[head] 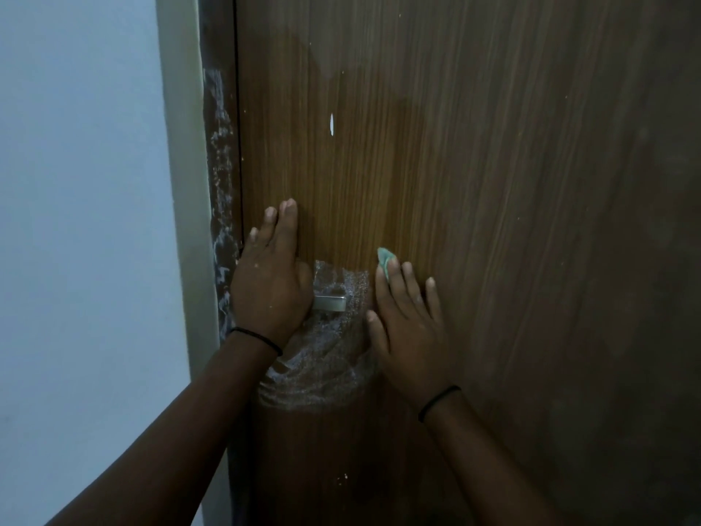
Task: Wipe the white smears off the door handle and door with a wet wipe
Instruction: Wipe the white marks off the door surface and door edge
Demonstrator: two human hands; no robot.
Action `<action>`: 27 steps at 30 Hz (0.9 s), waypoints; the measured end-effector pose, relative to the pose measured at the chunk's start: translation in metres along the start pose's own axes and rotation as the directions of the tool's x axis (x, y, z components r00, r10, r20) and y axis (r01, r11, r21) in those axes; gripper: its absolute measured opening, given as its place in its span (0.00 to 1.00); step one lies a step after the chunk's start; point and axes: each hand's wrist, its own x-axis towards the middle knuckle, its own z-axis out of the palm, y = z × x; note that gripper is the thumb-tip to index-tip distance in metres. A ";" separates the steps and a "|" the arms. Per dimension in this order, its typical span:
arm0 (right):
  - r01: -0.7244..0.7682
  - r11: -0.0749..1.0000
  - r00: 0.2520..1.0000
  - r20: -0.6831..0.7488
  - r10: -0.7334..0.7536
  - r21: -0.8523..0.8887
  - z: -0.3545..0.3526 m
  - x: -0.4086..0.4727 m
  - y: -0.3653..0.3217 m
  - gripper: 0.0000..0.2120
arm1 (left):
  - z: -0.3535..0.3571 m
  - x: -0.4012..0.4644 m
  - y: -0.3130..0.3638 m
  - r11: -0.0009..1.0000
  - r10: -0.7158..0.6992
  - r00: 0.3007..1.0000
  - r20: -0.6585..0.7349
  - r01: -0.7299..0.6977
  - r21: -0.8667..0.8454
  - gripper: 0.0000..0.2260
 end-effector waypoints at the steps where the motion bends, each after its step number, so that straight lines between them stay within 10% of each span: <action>1: 0.023 1.000 0.999 -0.046 -0.023 -0.005 -0.001 -0.003 0.005 0.24 | 0.000 0.000 0.003 1.000 -0.006 1.000 -0.016 0.006 0.003 0.28; 6: 0.156 0.972 0.935 -0.345 -0.087 0.178 -0.016 0.020 0.027 0.10 | 0.005 0.003 0.024 0.994 0.100 0.991 -0.092 -0.104 -0.035 0.21; 11: 0.069 0.964 0.969 -0.248 -0.003 0.257 -0.034 0.052 0.025 0.14 | 0.012 0.008 0.038 0.926 0.325 0.935 -0.139 -0.345 -0.151 0.11; 27: 0.021 0.750 0.962 -0.217 0.165 0.661 -0.040 0.072 0.019 0.10 | 0.022 0.029 0.059 0.942 0.299 0.954 -0.001 -0.296 -0.159 0.12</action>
